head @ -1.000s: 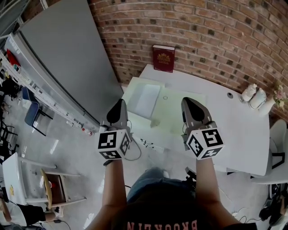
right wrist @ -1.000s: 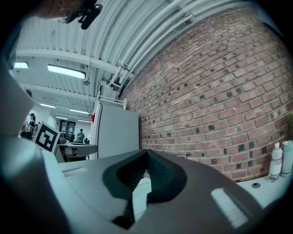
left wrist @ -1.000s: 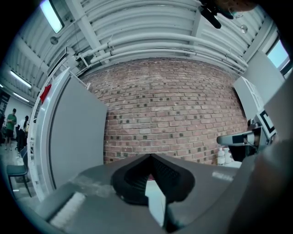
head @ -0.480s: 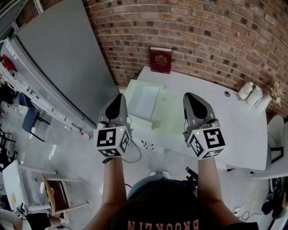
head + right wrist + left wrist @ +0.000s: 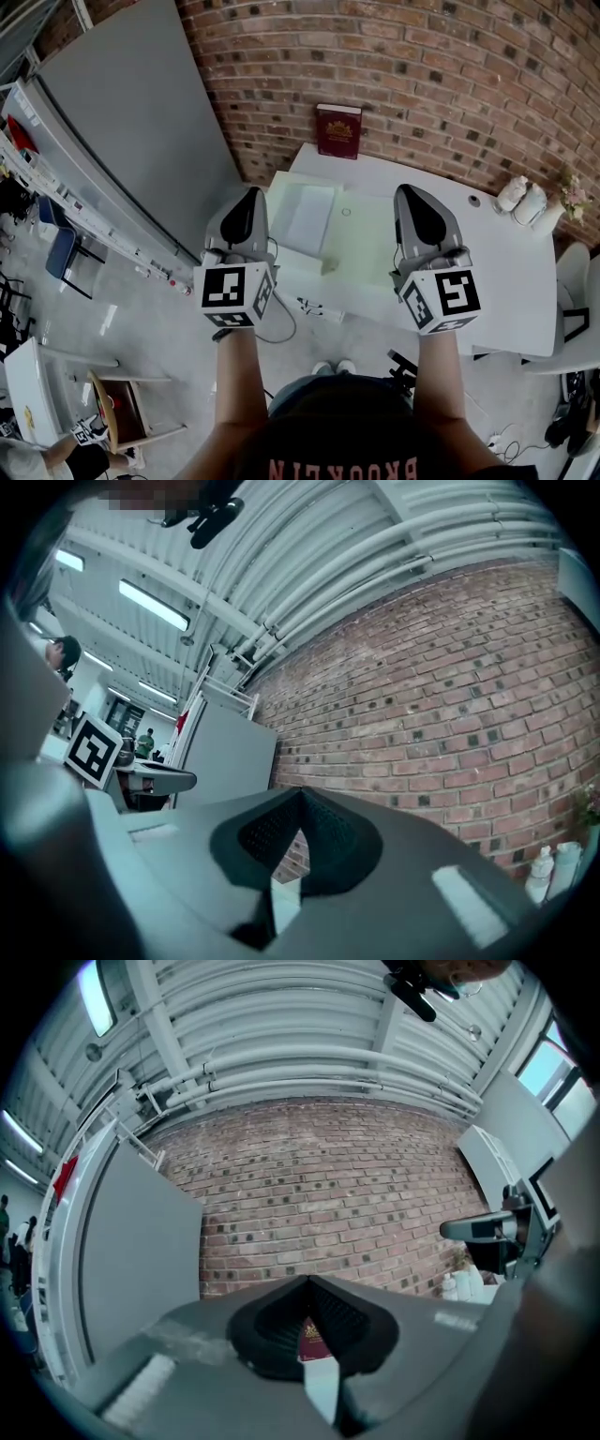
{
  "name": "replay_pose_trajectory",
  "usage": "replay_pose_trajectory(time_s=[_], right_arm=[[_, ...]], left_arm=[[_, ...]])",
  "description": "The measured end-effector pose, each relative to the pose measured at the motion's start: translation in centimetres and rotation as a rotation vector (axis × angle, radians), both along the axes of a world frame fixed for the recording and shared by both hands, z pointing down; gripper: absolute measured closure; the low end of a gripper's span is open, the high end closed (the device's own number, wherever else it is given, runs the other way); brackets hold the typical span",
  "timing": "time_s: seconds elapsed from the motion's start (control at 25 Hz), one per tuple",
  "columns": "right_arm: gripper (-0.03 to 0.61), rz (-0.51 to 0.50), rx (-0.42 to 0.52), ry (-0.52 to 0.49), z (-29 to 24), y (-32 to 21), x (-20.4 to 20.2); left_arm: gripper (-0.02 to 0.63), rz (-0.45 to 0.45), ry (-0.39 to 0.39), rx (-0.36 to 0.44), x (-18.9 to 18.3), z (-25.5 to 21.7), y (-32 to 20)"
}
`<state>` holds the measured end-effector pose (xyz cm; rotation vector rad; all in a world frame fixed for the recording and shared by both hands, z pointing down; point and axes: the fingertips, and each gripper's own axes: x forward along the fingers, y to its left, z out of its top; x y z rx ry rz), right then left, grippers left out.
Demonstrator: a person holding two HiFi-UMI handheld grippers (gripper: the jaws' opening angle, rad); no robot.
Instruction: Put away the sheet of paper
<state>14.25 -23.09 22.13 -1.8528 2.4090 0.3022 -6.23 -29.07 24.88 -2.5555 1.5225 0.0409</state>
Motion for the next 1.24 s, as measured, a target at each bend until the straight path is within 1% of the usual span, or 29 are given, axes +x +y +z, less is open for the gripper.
replay_pose_trajectory(time_s=[0.24, 0.6, 0.88, 1.08, 1.24], right_arm=[[0.578, 0.004, 0.007, 0.007, -0.2, 0.4, -0.1], [0.578, 0.032, 0.007, 0.014, -0.6, 0.4, 1.0], [0.578, 0.07, -0.005, -0.001, -1.1, 0.3, 1.8], [0.578, 0.067, 0.003, 0.017, -1.9, 0.2, 1.8], [0.578, 0.059, 0.011, 0.021, -2.3, 0.1, 1.6]], left_arm=[[0.614, -0.024, 0.012, 0.039, -0.7, -1.4, 0.3], [0.614, -0.024, 0.018, 0.053, -0.3, -1.9, 0.2], [0.614, -0.01, 0.032, 0.067, 0.0, -2.6, 0.4], [0.614, 0.008, 0.007, 0.078, 0.4, -3.2, 0.6], [0.614, -0.002, 0.005, 0.089, 0.1, -3.7, 0.5]])
